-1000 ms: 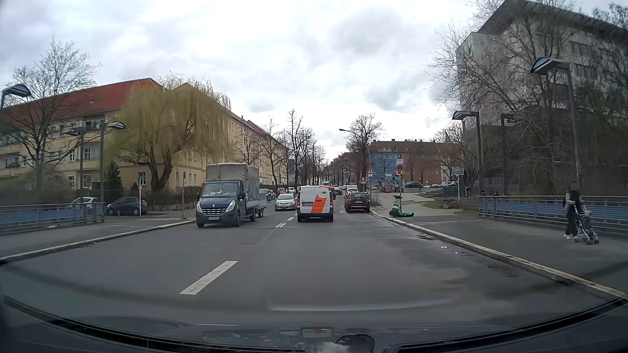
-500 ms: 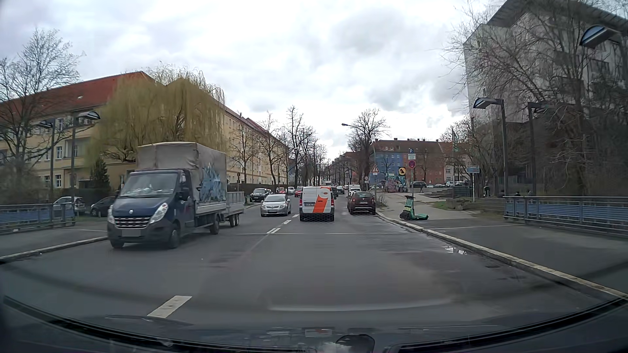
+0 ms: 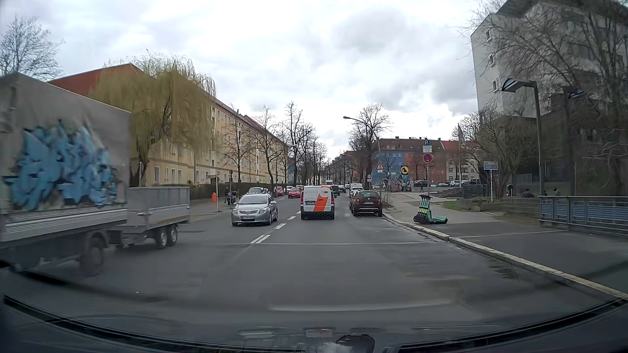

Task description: Follow the waypoints while adhering to traffic rules and regulations

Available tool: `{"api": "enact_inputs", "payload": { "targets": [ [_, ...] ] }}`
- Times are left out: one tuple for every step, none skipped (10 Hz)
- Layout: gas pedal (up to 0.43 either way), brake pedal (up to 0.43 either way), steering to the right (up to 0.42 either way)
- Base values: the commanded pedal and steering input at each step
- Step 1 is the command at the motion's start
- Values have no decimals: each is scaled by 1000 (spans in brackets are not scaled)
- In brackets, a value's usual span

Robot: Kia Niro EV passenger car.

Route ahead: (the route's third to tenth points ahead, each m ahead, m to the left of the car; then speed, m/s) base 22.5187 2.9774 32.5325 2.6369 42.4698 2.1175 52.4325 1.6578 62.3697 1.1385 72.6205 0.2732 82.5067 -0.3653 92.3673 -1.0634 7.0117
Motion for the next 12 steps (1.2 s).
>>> {"api": "enact_inputs", "payload": {
  "targets": [
    [197, 12, 0],
    [197, 12, -1],
    [197, 12, -4],
    [197, 12, -8],
    [197, 12, -9],
    [177, 12, -9],
    [169, 12, -11],
    [118, 12, -12],
    [118, 12, -12],
    [98, 12, -12],
    [98, 12, -12],
    [98, 12, -12]
  ]
}}
